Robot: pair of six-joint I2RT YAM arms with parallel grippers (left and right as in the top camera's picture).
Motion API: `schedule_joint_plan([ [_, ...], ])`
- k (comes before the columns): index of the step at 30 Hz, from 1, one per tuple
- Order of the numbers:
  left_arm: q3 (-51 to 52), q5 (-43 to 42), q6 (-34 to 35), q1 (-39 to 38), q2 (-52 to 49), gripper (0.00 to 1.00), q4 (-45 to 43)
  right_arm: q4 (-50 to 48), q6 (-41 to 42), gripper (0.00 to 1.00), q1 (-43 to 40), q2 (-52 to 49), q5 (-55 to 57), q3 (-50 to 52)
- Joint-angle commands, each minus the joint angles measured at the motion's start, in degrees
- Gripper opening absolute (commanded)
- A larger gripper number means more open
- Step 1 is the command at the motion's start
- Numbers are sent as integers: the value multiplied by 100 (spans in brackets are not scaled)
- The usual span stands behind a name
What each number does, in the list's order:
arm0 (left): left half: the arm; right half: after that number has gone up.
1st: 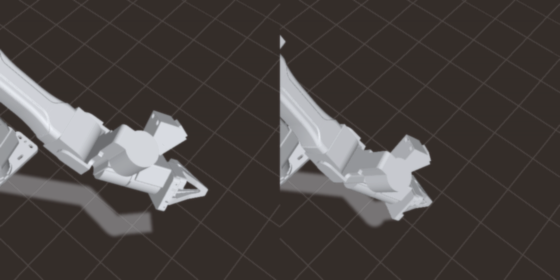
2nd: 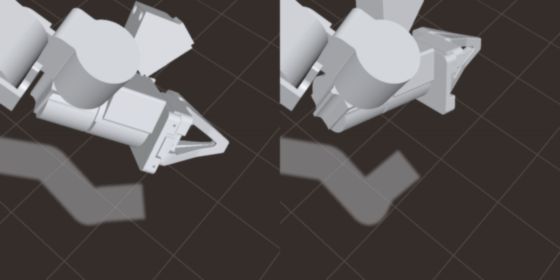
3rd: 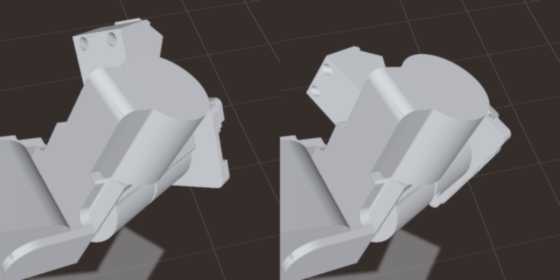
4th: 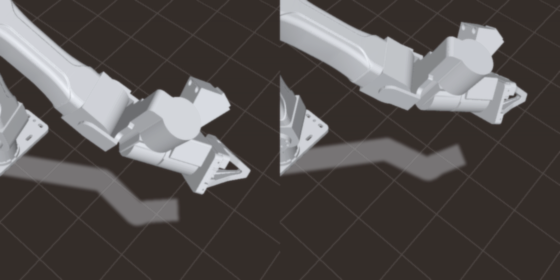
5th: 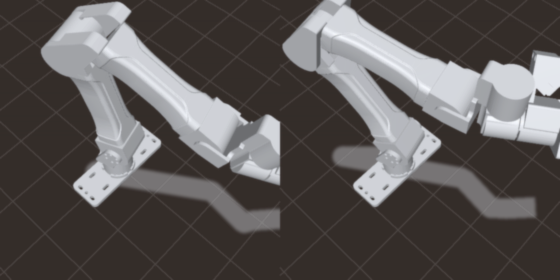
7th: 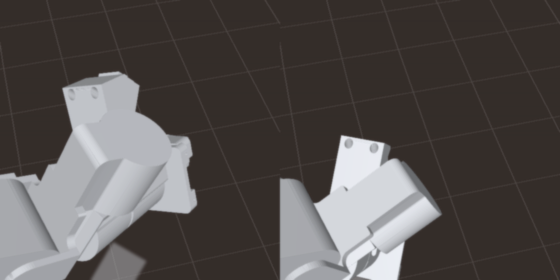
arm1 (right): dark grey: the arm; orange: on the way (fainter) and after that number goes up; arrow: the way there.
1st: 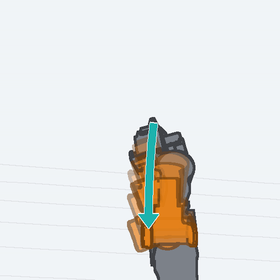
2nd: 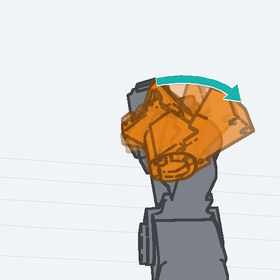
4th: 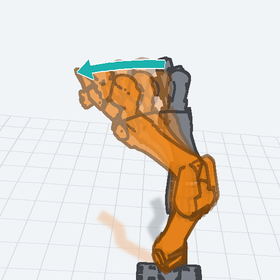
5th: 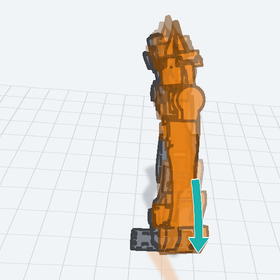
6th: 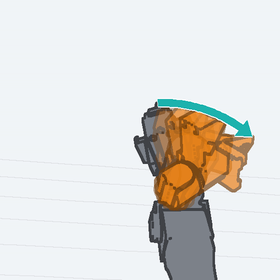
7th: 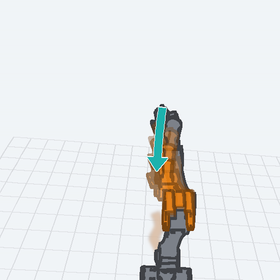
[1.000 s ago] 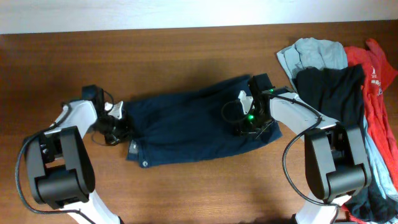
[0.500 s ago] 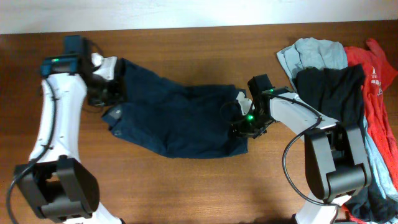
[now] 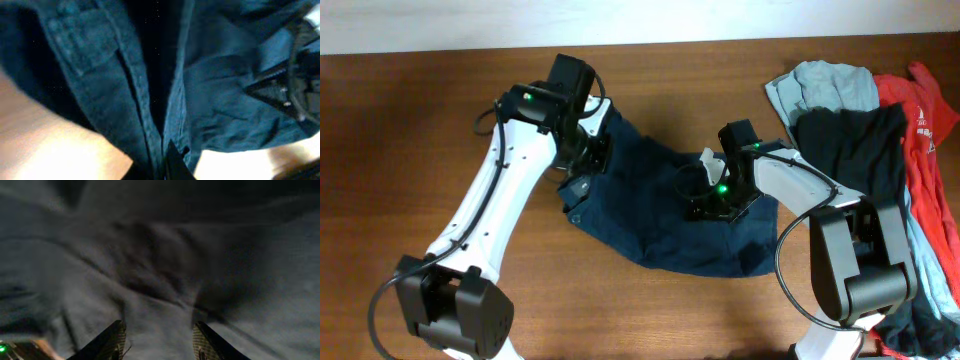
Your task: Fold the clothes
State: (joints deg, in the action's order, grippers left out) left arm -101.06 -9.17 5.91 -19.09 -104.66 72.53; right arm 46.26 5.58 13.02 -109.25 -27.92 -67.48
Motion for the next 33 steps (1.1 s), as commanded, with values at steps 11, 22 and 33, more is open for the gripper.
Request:
schedule_joint_plan([
  [11,-1626,647,-168,485,122,0,938,-1491,721,35,723,11,-1530,4],
  [22,-1628,638,-114,485,131,0,1025,-3493,2691,11,1851,-356,153,4],
  [33,-1626,402,-101,485,131,1,1019,-4568,2339,21,1709,-267,-907,-13],
])
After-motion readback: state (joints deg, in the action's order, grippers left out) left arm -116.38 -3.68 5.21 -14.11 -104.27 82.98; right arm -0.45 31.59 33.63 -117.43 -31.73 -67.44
